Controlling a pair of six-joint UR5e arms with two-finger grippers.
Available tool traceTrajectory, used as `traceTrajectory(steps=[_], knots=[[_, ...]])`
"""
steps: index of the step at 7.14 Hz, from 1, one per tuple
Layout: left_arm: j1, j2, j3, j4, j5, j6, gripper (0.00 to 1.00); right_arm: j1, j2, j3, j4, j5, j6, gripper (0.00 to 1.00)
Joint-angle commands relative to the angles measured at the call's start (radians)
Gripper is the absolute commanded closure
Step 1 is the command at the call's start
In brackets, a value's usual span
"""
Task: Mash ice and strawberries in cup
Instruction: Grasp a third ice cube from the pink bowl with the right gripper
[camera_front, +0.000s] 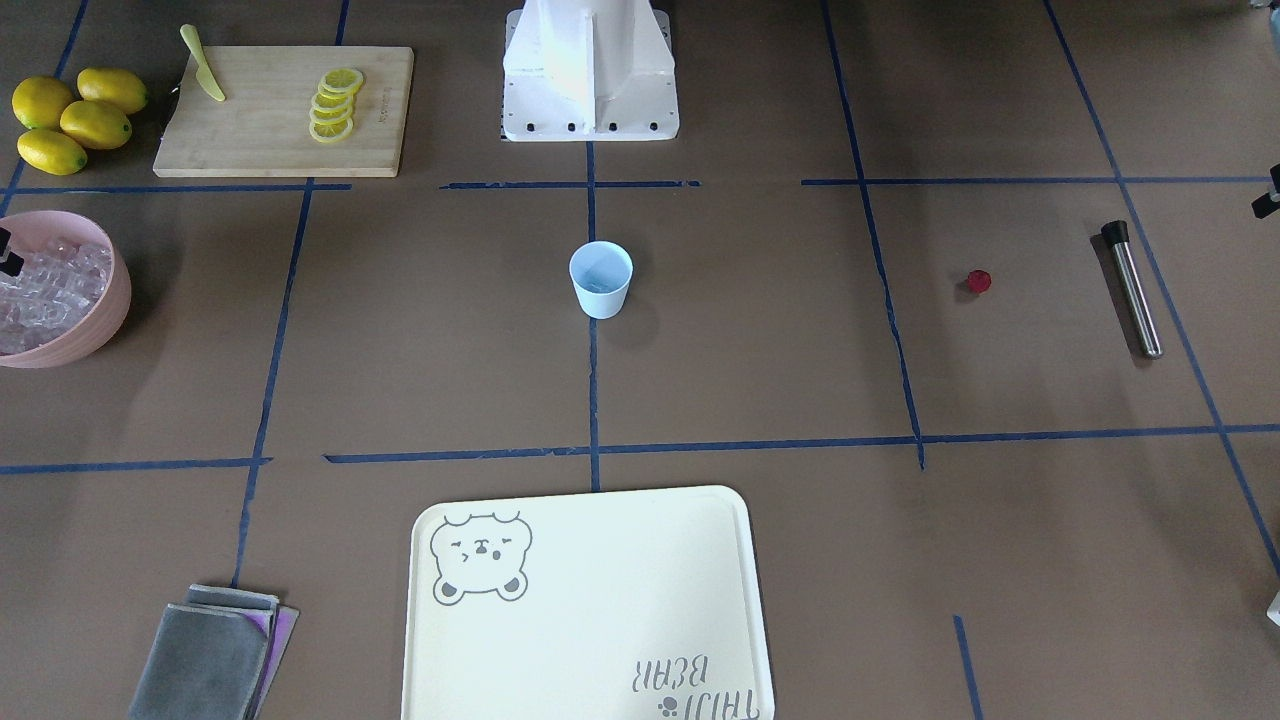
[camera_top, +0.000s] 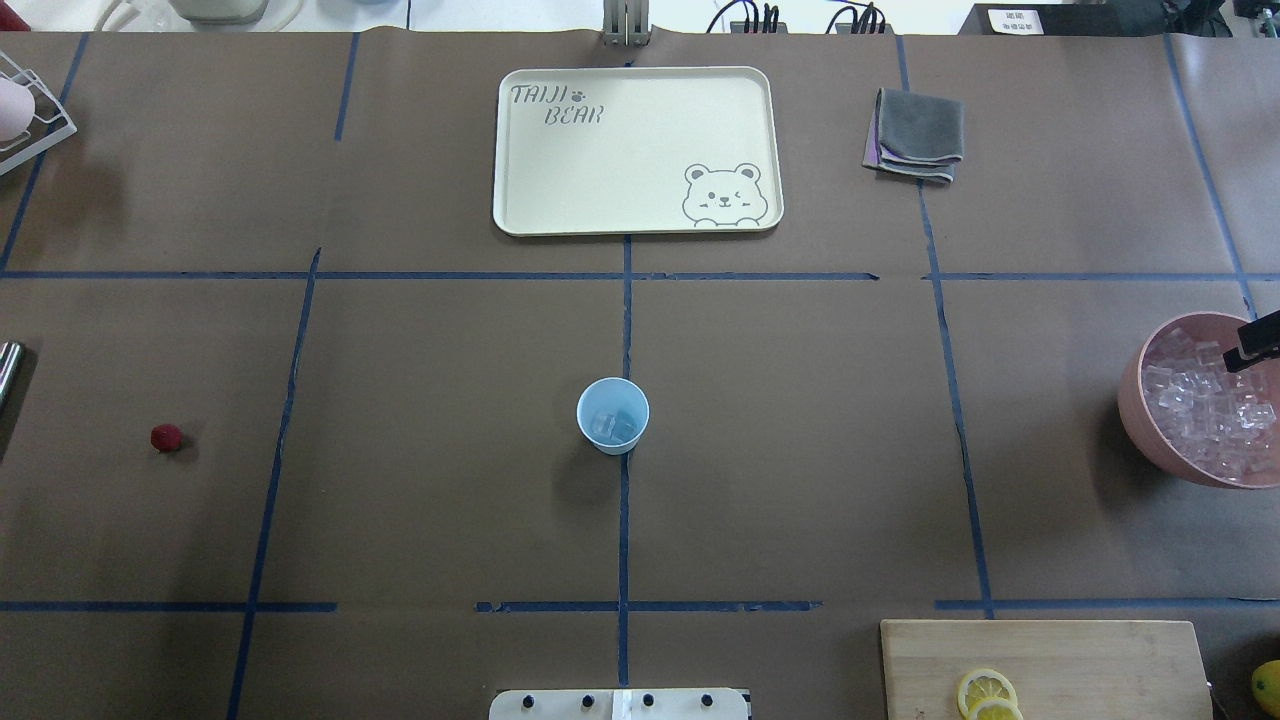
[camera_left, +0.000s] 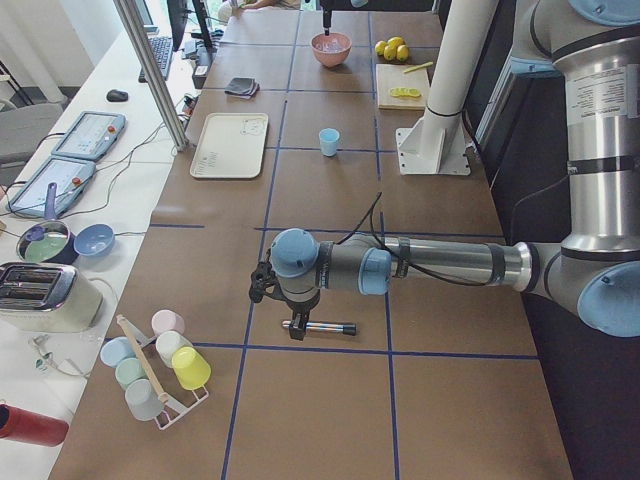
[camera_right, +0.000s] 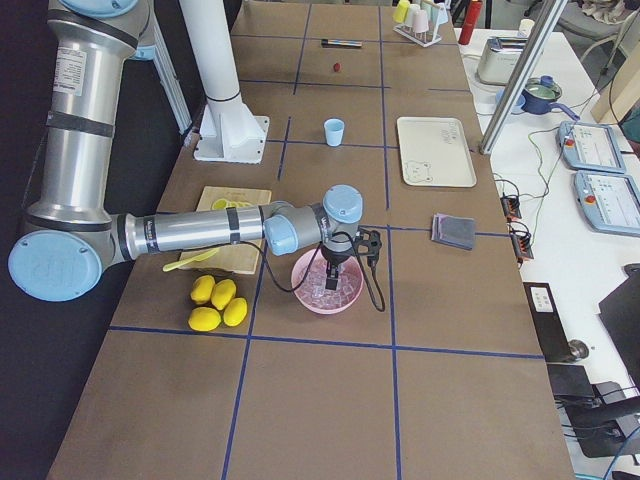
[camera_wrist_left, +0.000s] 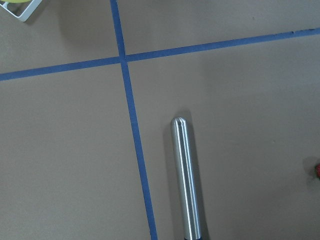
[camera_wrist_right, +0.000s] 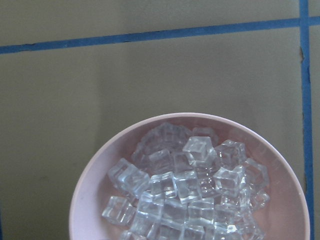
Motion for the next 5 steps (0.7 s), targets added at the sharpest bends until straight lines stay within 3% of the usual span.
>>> traceTrajectory(steps=[1,5], knots=[[0.000,0.004,-0.001,0.000,0.000,0.001,0.00,-0.007,0.001,-0.029,0.000,-0.002,0.000,0.01],[0.000,0.004,0.000,0.000,0.000,0.001,0.00,-0.056,0.001,-0.066,0.000,0.000,0.003,0.04]])
